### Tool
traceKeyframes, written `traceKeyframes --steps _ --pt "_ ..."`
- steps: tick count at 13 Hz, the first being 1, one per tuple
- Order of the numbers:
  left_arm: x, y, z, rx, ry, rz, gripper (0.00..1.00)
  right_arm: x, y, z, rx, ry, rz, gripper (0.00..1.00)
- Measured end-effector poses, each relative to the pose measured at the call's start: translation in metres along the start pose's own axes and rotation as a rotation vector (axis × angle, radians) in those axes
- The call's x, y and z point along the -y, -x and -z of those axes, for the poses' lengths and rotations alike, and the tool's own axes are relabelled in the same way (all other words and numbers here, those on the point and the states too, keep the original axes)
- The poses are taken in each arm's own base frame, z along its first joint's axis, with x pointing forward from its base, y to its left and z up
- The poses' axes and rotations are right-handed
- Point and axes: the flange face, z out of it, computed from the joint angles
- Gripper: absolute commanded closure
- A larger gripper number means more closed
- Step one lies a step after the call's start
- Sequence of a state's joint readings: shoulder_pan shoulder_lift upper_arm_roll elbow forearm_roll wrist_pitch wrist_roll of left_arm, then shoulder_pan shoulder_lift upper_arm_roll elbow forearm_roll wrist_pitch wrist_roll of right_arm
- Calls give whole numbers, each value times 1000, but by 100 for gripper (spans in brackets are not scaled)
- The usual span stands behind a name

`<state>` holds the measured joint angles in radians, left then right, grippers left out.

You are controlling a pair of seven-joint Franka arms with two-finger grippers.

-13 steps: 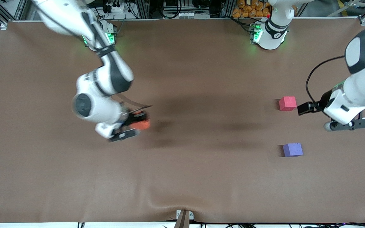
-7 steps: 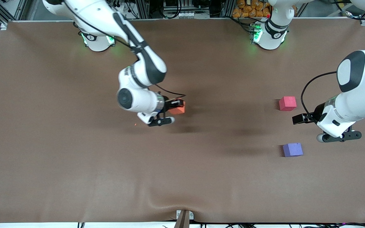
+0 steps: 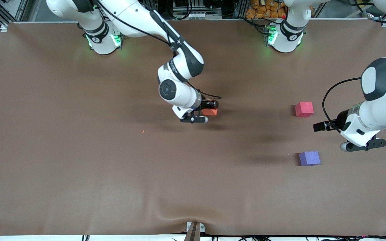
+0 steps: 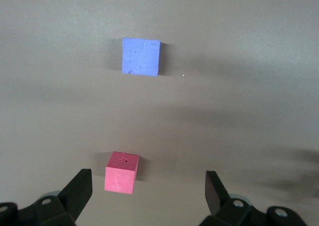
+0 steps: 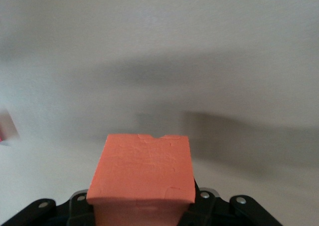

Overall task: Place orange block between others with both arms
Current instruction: 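Carry the orange cube with the right gripper toward the table middle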

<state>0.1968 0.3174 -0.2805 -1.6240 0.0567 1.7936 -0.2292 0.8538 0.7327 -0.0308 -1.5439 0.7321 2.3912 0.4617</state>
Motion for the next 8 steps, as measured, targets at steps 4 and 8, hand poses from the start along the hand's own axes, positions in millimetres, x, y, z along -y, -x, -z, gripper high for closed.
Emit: traceKeyframes --steps 4,8 --pt "-3 0 -3 5 0 -5 0 7 -2 -34 -36 -7 10 39" --pt "-17 -4 -20 27 3 -25 0 5 -8 -47 -58 -11 10 8"
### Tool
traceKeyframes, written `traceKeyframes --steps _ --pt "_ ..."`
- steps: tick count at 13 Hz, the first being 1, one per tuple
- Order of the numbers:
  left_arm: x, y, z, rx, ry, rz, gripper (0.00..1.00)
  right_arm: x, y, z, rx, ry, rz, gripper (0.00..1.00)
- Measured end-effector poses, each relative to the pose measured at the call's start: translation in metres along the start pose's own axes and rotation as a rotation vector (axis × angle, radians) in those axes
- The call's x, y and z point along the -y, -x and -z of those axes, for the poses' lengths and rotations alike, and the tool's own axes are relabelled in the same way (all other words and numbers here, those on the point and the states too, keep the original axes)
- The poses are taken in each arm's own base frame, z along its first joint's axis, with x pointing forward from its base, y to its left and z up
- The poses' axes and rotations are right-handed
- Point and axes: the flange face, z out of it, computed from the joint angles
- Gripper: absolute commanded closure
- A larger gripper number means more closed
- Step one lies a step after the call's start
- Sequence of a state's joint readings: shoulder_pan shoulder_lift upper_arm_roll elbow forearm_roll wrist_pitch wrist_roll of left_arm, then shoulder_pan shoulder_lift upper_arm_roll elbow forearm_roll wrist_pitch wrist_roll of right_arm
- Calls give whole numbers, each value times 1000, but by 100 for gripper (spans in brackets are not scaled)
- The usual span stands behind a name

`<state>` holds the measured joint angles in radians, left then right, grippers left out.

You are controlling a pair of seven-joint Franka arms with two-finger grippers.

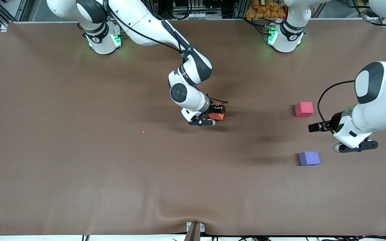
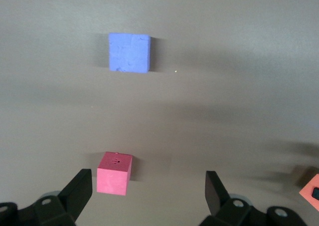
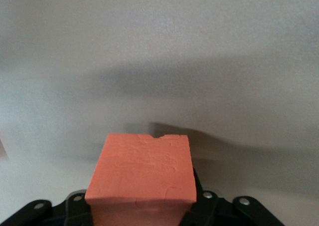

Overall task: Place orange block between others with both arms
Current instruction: 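Carry the orange cube with the right gripper toward the table middle, then release the orange cube with the right gripper while the left gripper reaches it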

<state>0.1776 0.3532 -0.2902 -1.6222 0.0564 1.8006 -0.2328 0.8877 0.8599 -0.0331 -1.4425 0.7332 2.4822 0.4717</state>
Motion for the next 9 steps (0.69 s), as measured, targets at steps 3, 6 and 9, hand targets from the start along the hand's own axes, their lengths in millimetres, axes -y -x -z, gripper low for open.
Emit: traceKeyframes --steps 3,6,9 --pt "-22 -1 -14 14 -1 -31 0 7 3 -3 -32 -17 13 0" --pt "-45 3 -21 25 -7 -22 0 16 -7 14 -66 -43 19 0" --pt "-90 13 -32 35 -20 41 0 29 -26 79 -29 -31 45 0"
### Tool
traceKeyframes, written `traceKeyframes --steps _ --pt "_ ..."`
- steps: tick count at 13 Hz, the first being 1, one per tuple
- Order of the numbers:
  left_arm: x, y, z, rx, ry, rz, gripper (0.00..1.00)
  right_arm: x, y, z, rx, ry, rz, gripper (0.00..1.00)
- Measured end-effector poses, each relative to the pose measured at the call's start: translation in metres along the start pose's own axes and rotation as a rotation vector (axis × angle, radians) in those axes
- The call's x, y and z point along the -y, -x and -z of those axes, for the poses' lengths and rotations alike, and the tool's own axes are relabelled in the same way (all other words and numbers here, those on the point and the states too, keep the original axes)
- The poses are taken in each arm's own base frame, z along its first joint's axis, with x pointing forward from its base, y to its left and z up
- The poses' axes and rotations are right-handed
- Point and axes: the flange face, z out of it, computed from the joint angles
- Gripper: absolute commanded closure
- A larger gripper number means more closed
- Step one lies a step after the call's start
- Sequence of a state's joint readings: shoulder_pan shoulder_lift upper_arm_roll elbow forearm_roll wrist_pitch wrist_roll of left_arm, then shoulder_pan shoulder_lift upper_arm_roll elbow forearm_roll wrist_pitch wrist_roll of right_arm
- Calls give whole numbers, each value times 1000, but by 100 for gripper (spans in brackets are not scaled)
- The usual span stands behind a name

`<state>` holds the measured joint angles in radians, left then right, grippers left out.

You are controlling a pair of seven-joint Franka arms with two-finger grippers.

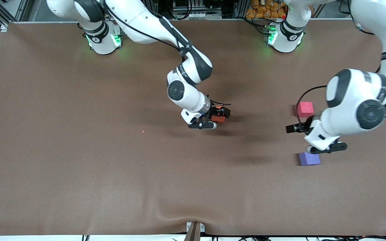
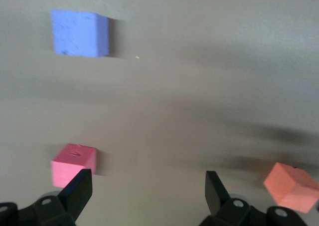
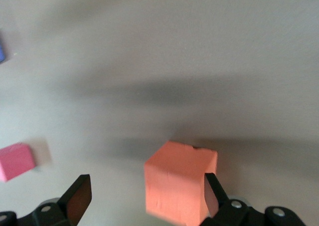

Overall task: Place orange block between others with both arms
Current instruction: 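Release the orange cube with the right gripper while the left gripper reaches it, then grasp the orange cube with the left gripper while the right gripper withdraws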

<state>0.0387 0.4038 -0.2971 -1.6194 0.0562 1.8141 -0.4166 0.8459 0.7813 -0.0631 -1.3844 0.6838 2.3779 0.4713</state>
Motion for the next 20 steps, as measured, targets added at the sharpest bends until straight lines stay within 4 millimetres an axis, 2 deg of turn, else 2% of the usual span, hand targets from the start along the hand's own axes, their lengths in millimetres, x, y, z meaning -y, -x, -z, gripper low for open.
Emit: traceKeyframes --steps 2,5,7,9,11,13,14,17,20 --pt "-39 10 -12 -1 -6 -8 0 1 -15 86 56 86 57 0" --pt "-111 31 -40 -21 -1 -104 0 -34 -23 234 158 206 44 0" --pt "-158 49 -61 -38 7 -171 0 -72 -27 319 189 221 -17 0" --pt "-187 64 -76 -42 9 -219 0 -123 -35 396 196 214 -78 0" --pt "-209 76 -88 -52 16 -256 0 -179 -37 457 206 222 -69 0" --pt "-222 86 -105 -54 18 -281 0 -229 -40 498 186 277 -23 0" --pt "-226 92 -116 -56 20 -285 0 -248 -42 512 172 307 3 0" --pt "-240 118 -150 -54 19 -260 0 -286 -46 538 150 353 55 0" --pt "-254 142 -169 -43 6 -250 0 -316 -47 559 132 350 54 0"
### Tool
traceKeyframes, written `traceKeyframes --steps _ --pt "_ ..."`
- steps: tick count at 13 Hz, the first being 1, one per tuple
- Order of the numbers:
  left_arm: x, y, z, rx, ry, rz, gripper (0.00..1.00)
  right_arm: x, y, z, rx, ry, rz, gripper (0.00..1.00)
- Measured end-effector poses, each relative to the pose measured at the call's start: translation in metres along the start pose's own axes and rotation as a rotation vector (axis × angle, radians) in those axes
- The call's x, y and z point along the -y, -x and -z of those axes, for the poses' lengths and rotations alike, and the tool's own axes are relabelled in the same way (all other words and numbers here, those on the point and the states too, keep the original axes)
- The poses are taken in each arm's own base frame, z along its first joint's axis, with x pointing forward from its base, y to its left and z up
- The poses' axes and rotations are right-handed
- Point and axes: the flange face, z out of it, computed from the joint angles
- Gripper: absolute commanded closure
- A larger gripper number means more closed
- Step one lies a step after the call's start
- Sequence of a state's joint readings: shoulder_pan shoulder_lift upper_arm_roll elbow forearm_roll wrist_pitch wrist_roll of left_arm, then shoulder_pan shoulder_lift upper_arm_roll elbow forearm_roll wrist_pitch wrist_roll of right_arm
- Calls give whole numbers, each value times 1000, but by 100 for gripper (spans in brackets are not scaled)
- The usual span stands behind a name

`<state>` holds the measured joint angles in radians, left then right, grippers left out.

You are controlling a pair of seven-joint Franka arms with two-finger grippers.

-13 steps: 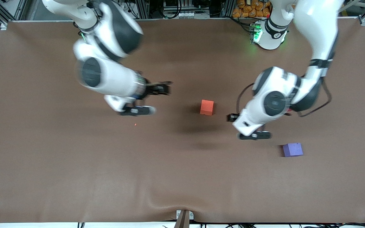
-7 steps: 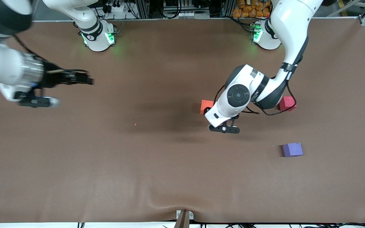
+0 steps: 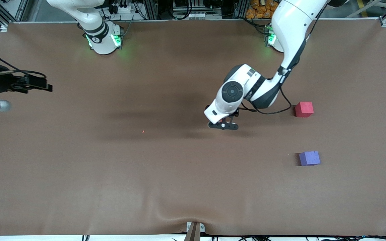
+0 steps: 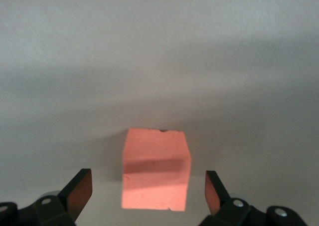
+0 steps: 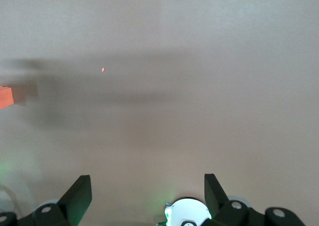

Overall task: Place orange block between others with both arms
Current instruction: 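Grasp the orange cube with the left gripper while the right gripper withdraws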

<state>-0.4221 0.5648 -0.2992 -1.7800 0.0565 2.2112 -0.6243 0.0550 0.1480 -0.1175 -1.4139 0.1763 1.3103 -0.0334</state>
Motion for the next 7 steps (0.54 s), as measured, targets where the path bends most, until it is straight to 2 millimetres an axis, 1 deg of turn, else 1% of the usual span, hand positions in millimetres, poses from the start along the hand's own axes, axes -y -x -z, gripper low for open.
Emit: traceKeyframes --steps 1,3,4,5,6,7 --pt "-3 4 -4 0 0 1 3 -10 1 2 -5 -1 2 0" --pt "-1 7 -13 2 -1 1 10 -26 3 6 -14 -4 -2 0" --pt "0 7 -18 3 0 4 10 -32 4 8 -18 -2 -8 0" --pt "0 8 -25 5 2 12 13 -37 5 10 -24 7 -13 0" --pt "-1 7 -32 4 7 24 19 -42 6 12 -29 28 -14 0" --pt "-2 7 -39 6 11 30 37 -45 7 14 -35 48 -2 0"
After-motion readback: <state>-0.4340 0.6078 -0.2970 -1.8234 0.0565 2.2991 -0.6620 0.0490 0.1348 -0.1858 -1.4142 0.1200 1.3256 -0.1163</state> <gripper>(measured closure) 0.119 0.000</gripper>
